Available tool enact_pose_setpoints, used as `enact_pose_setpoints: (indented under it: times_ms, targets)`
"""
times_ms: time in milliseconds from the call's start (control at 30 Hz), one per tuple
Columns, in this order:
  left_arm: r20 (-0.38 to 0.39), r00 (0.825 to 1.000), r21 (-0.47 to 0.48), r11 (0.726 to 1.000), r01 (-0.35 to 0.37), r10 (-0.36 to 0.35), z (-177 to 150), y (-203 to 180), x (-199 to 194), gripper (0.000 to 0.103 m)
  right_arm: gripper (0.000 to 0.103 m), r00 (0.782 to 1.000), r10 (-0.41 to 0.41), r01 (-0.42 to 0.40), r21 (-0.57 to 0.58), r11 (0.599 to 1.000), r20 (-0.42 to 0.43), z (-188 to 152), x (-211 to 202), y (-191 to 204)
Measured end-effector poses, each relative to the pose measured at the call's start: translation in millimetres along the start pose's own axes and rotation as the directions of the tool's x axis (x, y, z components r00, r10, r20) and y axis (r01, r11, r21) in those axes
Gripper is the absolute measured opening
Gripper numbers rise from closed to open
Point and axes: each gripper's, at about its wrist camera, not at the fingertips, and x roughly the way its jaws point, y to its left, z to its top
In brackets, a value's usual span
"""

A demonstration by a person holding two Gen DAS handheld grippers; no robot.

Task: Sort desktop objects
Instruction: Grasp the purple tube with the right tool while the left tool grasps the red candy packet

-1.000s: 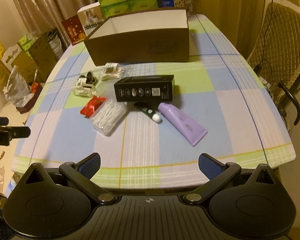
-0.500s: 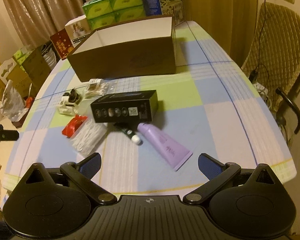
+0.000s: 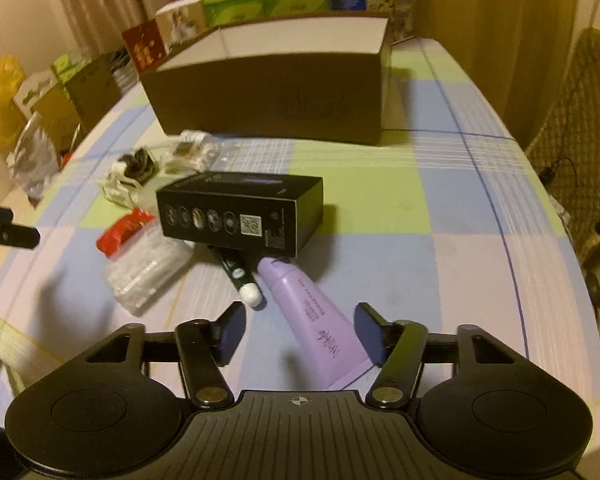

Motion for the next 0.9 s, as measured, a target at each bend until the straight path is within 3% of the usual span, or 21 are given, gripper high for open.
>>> enact_pose_setpoints:
  times_ms: [333,400,500,700,900]
  targets:
    - [-0.035,0.999,-0.033,0.999,-0.008,0.006,1.3,0.3,20.7,0.099,0.051,0.998,0.008,-0.015,-0.130,0.991,-0.055,1.1,37.5,-9.3]
    - [-0.043,0.999,-0.038,0.999,-0.010,0.008,1.2,-0.2,24.0,0.099,0.042,0.998,0.011,-0.020,-0.142,0.990,-0.063,-0.7,41.4,-10.1]
    - [-0.051,0.999,-0.041,0.999,-0.009,0.007,1.4,-1.6,28.1,0.099,0.038,0.997,0.017,-0.028,-0.162,0.986,-0.071,-2.8,42.6,-11.1]
    - [-0.065,0.998,-0.032,0.999,-0.007,0.005,1.6,-5.3,37.6,0.099,0.035,0.995,0.020,-0.032,-0.128,0.991,-0.097,-9.8,30.9,-24.3]
    - [-0.070,0.997,-0.018,1.000,0.015,-0.017,4.3,-11.1,47.4,0.098,0.035,0.993,-0.064,0.060,-0.037,0.998,-0.095,-19.2,13.2,-52.9]
